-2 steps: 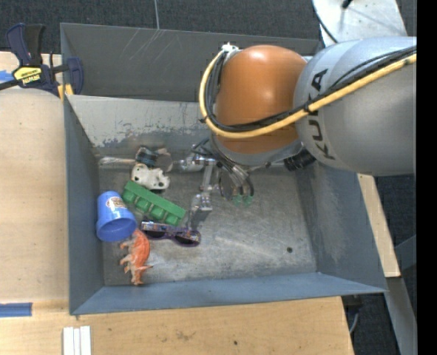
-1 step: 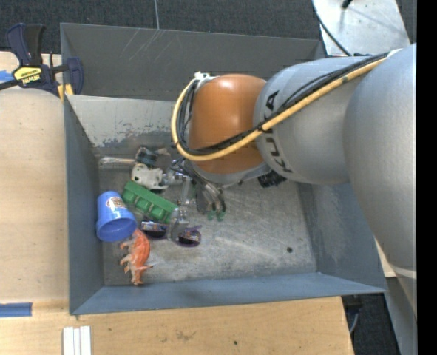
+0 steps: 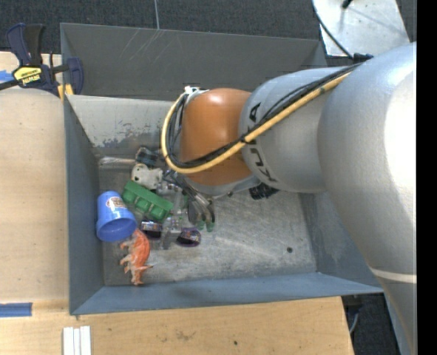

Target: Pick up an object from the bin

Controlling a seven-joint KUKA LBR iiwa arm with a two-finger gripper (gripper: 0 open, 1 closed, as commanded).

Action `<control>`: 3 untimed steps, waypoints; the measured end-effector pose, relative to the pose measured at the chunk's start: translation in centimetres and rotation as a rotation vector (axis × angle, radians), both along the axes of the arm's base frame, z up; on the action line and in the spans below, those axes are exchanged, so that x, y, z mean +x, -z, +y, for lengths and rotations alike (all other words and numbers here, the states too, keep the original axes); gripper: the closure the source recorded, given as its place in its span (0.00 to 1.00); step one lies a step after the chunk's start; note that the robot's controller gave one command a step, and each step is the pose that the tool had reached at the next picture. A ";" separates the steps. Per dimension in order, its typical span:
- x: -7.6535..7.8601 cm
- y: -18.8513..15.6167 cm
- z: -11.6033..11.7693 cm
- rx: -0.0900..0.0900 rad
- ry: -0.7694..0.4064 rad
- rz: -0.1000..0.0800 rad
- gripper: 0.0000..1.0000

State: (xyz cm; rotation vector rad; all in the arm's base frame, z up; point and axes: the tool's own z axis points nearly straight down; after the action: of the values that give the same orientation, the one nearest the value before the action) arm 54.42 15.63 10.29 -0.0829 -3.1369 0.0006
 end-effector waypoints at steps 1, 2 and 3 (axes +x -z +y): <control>1.0 -2.5 0.2 0.001 0.140 -0.006 0.00; 1.5 1.6 0.6 0.010 0.235 -0.035 0.00; 1.6 0.7 0.6 0.011 0.236 -0.034 1.00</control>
Offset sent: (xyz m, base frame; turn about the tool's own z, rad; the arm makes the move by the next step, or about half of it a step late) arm 0.0050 0.0068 -0.0329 0.2390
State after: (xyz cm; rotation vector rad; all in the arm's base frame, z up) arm 56.02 16.26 9.62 -0.4565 -3.1382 -0.0188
